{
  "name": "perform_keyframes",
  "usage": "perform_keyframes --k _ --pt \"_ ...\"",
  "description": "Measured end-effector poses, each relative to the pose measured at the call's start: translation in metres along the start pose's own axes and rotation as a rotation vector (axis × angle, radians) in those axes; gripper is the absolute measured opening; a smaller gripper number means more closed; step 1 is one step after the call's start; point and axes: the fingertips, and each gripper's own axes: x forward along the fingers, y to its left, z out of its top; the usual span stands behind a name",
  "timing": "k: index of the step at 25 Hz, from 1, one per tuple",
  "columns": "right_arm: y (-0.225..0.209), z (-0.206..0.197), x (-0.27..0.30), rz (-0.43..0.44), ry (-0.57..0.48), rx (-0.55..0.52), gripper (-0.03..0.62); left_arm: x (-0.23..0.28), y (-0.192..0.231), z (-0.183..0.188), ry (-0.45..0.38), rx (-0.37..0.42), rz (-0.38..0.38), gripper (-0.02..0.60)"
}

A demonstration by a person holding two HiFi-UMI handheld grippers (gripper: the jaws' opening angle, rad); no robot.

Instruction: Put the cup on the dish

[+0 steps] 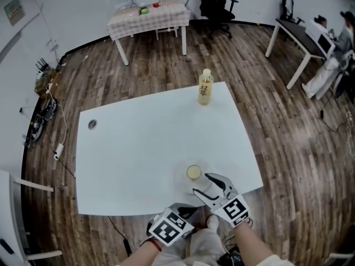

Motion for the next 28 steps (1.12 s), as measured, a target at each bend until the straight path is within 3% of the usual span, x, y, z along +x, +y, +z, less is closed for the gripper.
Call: perform_keyframes --k 9,20,28 --pt "0.009 0.007 -0.017 -0.025 -0.009 0.003 0.272 -0.010 -0.001 0.000 -0.010 0.014 0.005 0.000" --pt "0.013 0.018 -0.039 -0.108 -0.051 0.012 0.076 -0.017 -0.007 -0.004 -0.009 0.037 0.004 0.000" --pt "0.021 0.023 -0.054 -0.141 -0.063 0.023 0.046 -0.020 -0.011 -0.006 -0.008 0.056 0.006 0.000"
